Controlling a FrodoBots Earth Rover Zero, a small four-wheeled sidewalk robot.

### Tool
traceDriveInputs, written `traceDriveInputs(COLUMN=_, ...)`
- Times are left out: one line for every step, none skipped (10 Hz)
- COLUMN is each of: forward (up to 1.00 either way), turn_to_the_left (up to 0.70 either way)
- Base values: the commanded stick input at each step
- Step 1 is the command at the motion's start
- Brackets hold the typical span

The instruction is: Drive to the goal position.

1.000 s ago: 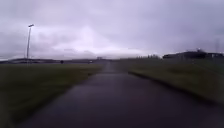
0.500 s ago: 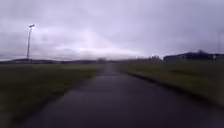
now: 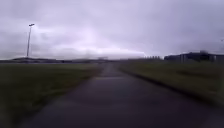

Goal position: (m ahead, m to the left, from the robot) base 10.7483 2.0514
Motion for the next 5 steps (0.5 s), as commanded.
traceDriveInputs(forward=1.0, turn_to_the_left=0.0)
traceDriveInputs(forward=1.0, turn_to_the_left=0.0)
traceDriveInputs(forward=1.0, turn_to_the_left=0.0)
traceDriveInputs(forward=1.0, turn_to_the_left=0.0)
traceDriveInputs(forward=1.0, turn_to_the_left=0.0)
